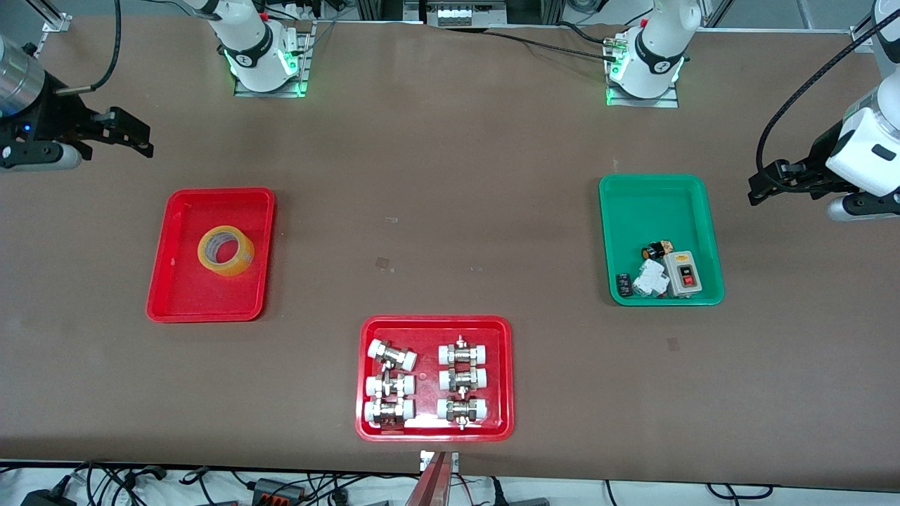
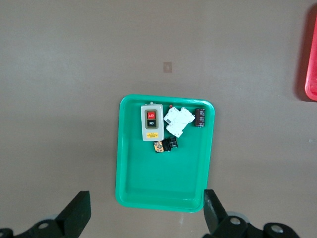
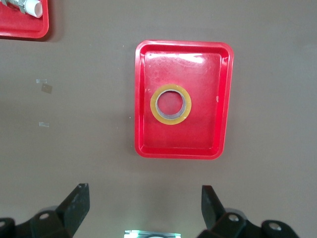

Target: Left arm passes tape to right arm into tray

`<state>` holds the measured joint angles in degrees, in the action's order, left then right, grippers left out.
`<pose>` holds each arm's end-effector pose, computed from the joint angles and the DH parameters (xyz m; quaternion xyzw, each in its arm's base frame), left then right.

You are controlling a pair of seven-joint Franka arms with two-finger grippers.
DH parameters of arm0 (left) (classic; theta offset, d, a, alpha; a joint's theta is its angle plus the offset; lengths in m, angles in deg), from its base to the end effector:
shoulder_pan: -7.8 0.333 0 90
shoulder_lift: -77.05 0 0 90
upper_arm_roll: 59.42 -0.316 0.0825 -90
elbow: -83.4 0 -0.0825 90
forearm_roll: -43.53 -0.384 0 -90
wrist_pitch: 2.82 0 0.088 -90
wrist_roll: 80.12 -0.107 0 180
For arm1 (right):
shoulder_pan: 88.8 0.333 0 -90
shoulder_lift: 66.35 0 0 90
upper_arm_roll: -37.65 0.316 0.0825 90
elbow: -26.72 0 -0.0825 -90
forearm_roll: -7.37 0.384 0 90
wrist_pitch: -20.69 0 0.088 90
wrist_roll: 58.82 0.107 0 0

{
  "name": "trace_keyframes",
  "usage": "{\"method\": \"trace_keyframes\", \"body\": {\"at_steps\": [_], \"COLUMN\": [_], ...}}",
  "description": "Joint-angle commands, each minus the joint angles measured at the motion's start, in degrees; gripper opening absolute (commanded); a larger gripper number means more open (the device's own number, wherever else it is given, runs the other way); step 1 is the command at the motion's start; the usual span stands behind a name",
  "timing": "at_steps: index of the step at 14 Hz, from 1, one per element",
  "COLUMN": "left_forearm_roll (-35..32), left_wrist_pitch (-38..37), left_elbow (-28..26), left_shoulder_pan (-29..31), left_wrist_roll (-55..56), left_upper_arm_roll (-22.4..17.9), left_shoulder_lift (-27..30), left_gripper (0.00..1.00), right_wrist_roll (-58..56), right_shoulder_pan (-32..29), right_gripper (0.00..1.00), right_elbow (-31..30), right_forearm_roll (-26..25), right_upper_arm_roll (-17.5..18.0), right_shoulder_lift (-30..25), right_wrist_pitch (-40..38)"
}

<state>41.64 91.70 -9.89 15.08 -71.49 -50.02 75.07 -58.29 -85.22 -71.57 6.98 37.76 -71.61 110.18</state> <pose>0.5696 -0.0163 0.5850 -0.9984 -0.0554 0.0050 0.0141 0.5212 0.0329 0.6051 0.9991 0.0276 -0.0307 0.0046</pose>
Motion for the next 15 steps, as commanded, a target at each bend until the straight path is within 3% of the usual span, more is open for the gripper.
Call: {"method": "trace_keyframes", "body": {"at_steps": [1,6,15], "left_forearm_roll": [1.46,1.46,1.46], "left_wrist_pitch": [-0.13,-0.21,-0.30], "left_elbow": [0.13,0.04,0.13], "left_shoulder_pan": [0.11,0.11,0.11], "left_wrist_roll": [-1.51,-1.51,-1.51], "left_upper_arm_roll": [-0.44,-0.44,-0.44], "left_shoulder_lift": [0.67,0.67,0.67], "left_gripper": [1.00,1.00,1.00], "right_wrist_roll": [2.19,2.28,1.14], "right_shoulder_pan": [0.20,0.19,-0.07], "right_gripper": [1.00,1.00,1.00], "right_elbow": [-2.35,3.19,3.19], "right_forearm_roll": [-0.23,-0.84,0.13], "right_upper_arm_roll": [-0.36,-0.63,-0.98], "right_shoulder_lift": [-2.21,-0.19,0.43], "right_wrist_pitch": [2.09,2.18,1.56]}}
